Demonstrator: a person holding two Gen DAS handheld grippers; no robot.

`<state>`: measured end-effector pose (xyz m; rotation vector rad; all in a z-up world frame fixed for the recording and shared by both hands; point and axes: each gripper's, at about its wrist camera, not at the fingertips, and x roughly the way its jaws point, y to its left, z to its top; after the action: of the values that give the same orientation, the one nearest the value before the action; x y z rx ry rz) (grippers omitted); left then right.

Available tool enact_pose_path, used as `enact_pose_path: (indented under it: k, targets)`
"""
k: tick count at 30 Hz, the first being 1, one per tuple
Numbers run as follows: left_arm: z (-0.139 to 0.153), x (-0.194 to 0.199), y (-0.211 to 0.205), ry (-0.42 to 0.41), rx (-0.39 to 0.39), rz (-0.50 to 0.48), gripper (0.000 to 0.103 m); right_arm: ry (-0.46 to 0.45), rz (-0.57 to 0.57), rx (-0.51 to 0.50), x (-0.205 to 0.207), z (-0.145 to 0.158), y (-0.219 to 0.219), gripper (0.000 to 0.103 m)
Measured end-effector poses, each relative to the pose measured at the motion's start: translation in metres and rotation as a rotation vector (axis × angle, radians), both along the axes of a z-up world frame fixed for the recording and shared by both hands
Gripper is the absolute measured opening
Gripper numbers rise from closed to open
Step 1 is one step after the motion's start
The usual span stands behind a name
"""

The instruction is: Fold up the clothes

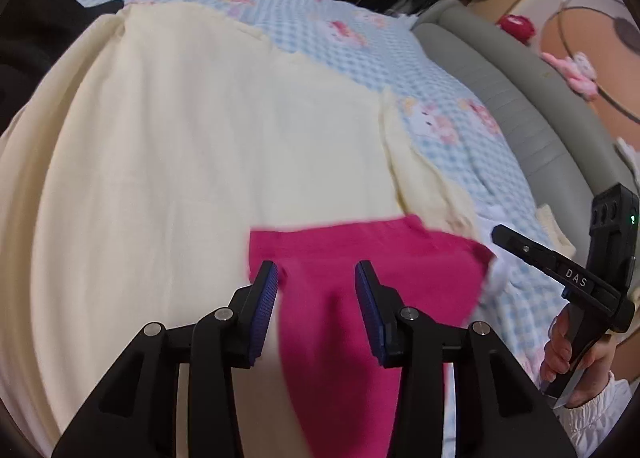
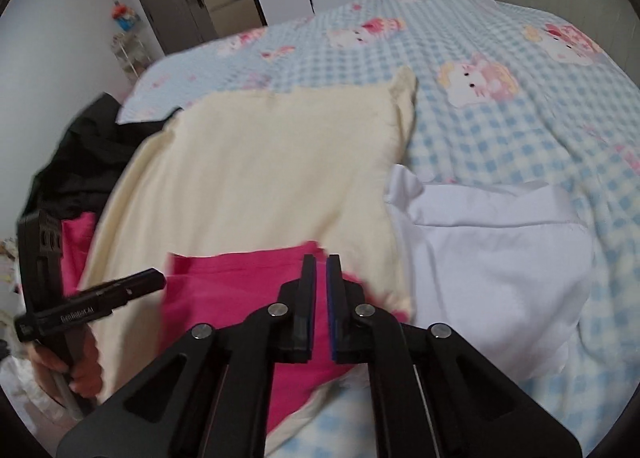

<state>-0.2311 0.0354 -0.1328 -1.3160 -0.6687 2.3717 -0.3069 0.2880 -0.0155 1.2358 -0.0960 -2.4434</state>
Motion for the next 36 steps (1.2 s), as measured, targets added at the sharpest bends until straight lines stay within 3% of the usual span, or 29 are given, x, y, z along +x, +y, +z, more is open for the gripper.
enact_pose_path:
  k: [3,4,7,12,17,19,22,23,24,25,27,28,29,30,32,34,36]
  targets:
    - [-0.015,0.029,0.024,-0.111,0.109,-0.163,0.042,-0.03,-0.008,-0.067,0.046,-0.014,-0.001,0.009]
    - [-0.017,0.038,0.026,-0.123,0.12,-0.176,0.042,-0.046,-0.014,-0.092,0.062,-0.021,-0.001,0.009]
    - [-0.016,0.063,0.021,-0.105,0.097,-0.124,0.041,-0.137,-0.012,-0.147,0.1,-0.053,-0.004,0.01]
    - [-0.013,0.105,0.013,-0.076,0.059,-0.037,0.041,-0.236,-0.018,-0.027,0.148,-0.095,-0.008,0.01]
    - [-0.013,0.145,0.003,-0.058,0.024,0.044,0.039,-0.216,0.011,-0.185,0.2,-0.084,-0.007,0.014]
    - [-0.019,0.154,-0.006,-0.09,0.022,0.06,0.039,-0.199,0.061,-0.158,0.216,-0.081,-0.022,0.022]
    - [-0.029,0.169,-0.019,-0.138,0.018,0.083,0.04,-0.269,0.122,-0.09,0.237,-0.098,-0.041,0.023]
    - [-0.032,0.174,-0.024,-0.154,0.017,0.091,0.038,-0.295,0.126,-0.024,0.242,-0.108,-0.044,0.023]
    - [-0.035,0.179,-0.029,-0.17,0.016,0.099,0.025,-0.309,0.112,0.015,0.246,-0.114,-0.042,0.023]
    - [-0.038,0.184,-0.033,-0.185,0.015,0.106,0.023,-0.318,0.099,0.008,0.249,-0.115,-0.039,0.023]
    - [-0.031,0.197,-0.043,-0.168,0.033,0.127,0.025,-0.314,0.06,-0.099,0.252,-0.107,-0.028,0.023]
    - [-0.024,0.205,-0.049,-0.138,0.031,0.147,0.027,-0.307,0.06,-0.127,0.252,-0.105,-0.028,0.025]
    - [-0.016,0.214,-0.057,-0.097,0.018,0.174,0.028,-0.3,0.064,-0.147,0.25,-0.103,-0.03,0.033]
    - [-0.008,0.222,-0.067,-0.063,0.01,0.203,0.029,-0.293,0.067,-0.167,0.249,-0.101,-0.031,0.047]
    - [0.005,0.237,-0.091,-0.01,-0.006,0.3,0.032,-0.278,0.075,-0.207,0.247,-0.097,-0.035,0.061]
    - [0.008,0.248,-0.116,-0.007,-0.025,0.404,0.039,-0.321,0.082,-0.211,0.24,-0.113,-0.045,0.061]
    - [-0.002,0.252,-0.133,-0.038,-0.001,0.464,0.039,-0.355,0.058,-0.184,0.237,-0.126,-0.051,0.057]
